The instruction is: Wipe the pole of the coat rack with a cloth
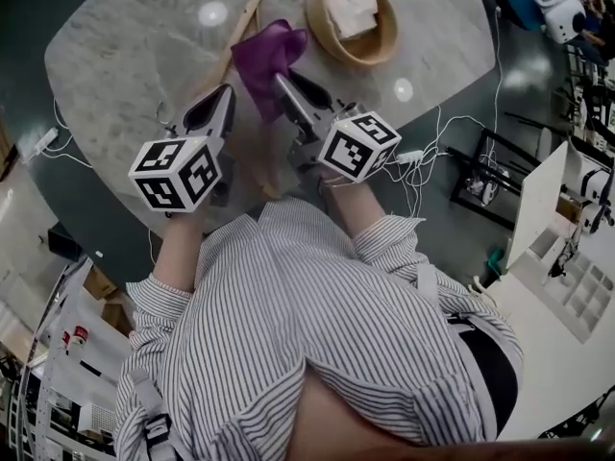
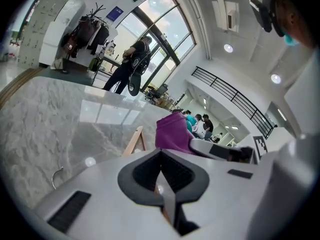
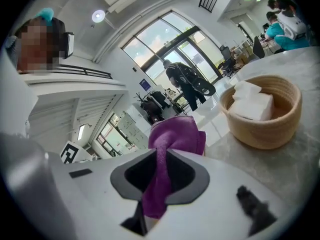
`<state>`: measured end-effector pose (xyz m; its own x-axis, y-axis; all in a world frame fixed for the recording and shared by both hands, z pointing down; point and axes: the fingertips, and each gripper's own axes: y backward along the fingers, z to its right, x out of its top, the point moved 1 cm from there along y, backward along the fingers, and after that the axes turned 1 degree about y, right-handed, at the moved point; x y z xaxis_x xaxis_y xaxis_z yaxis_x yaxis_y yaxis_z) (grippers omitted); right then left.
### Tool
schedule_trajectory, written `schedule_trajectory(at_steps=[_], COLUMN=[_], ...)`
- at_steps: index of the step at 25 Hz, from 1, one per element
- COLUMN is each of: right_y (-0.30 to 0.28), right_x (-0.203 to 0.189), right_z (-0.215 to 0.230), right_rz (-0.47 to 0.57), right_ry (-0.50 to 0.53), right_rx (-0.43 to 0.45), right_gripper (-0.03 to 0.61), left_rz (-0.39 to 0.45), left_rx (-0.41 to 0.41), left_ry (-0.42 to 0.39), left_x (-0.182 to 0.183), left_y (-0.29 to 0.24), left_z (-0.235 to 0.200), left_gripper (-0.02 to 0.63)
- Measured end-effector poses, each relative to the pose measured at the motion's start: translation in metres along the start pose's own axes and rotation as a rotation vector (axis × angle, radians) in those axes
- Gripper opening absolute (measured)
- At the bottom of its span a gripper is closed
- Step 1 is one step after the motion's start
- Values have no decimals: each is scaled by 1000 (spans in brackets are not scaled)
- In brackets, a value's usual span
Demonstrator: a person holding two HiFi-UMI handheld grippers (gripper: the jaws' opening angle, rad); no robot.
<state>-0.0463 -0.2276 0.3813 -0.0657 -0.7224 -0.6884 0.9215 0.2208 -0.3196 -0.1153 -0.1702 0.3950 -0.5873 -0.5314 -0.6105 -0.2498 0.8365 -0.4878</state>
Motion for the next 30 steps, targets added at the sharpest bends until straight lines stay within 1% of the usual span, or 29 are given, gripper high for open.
schedule_trajectory(at_steps=[8,15,21,25,30], right_y=[-35,-60,-79,-93,-108], right_x=[2,5,12,15,22], right_z=[25,48,65,73,86], right_rz=[-59,-98,-113,-121,-117], right_ry=[13,17,19,32,34], right_rx=[5,-17,-46,-69,-89], right_gripper=[61,61,61,61,61], left_rz=[-9,-19,-39,-50,-67], left_rx=[27,56,64,62,88], left_ry=[21,33,14,28,47], left_x=[4,11,17,17,16], left_y=[-28,-48,-65,-72,-78], left_z=[-19,-37,-44,-49,-63], left_gripper=[9,9,9,9,9])
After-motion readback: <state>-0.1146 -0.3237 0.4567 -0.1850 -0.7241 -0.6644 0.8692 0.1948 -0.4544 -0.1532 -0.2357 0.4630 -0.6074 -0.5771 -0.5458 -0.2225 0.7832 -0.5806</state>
